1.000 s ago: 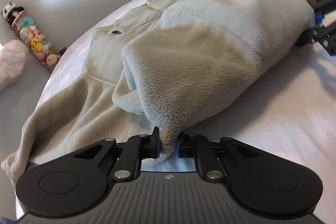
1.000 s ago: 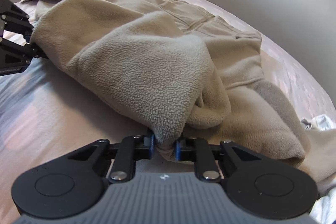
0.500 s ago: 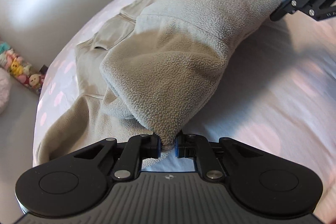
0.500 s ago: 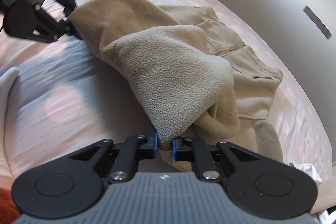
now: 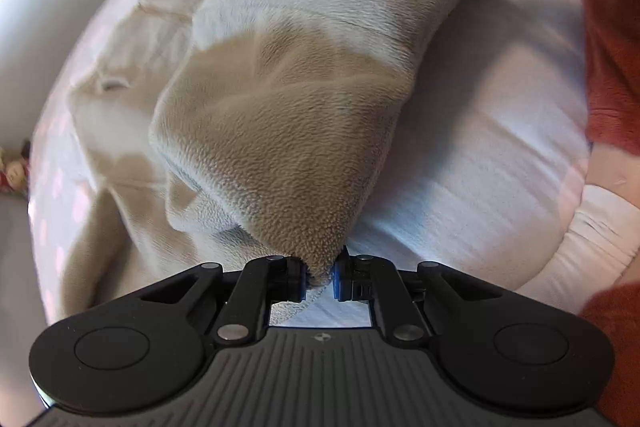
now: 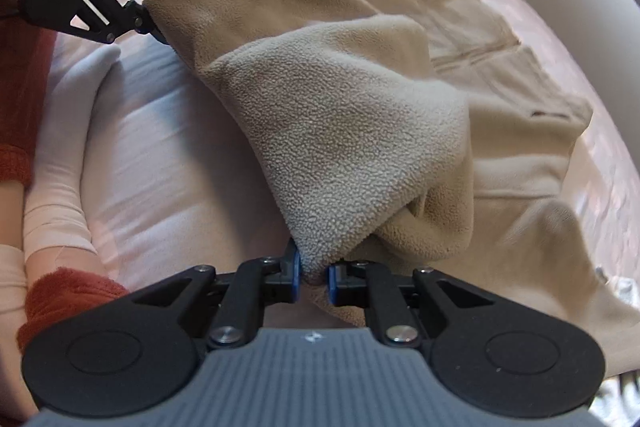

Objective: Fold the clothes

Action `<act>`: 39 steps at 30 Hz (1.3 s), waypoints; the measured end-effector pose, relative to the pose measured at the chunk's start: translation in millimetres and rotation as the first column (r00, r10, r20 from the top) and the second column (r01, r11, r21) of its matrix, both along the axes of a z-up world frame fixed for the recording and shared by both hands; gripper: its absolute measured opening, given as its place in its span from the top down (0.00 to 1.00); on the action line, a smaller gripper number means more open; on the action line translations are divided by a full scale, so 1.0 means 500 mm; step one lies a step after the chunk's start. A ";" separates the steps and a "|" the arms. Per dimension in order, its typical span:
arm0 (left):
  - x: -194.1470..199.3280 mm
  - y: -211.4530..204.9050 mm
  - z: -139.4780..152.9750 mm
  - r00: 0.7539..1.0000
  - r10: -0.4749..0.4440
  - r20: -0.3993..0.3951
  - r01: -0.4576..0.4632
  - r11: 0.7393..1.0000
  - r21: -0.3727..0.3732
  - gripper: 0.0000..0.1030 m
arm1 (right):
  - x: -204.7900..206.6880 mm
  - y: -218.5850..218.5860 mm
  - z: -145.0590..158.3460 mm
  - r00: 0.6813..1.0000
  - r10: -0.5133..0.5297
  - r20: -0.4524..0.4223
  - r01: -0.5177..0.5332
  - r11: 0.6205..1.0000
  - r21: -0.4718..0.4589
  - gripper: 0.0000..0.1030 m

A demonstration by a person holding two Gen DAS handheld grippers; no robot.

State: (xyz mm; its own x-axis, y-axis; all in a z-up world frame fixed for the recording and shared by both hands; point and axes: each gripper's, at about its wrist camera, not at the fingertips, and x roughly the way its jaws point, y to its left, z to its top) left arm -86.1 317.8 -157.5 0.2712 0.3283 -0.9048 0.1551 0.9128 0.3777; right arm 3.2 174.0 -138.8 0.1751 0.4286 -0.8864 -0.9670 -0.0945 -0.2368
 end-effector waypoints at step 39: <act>-0.169 0.650 0.048 0.527 0.811 0.256 -0.677 0.582 -0.451 0.64 | 0.276 -0.065 -0.010 0.595 -0.703 -0.389 0.803 0.508 0.310 0.25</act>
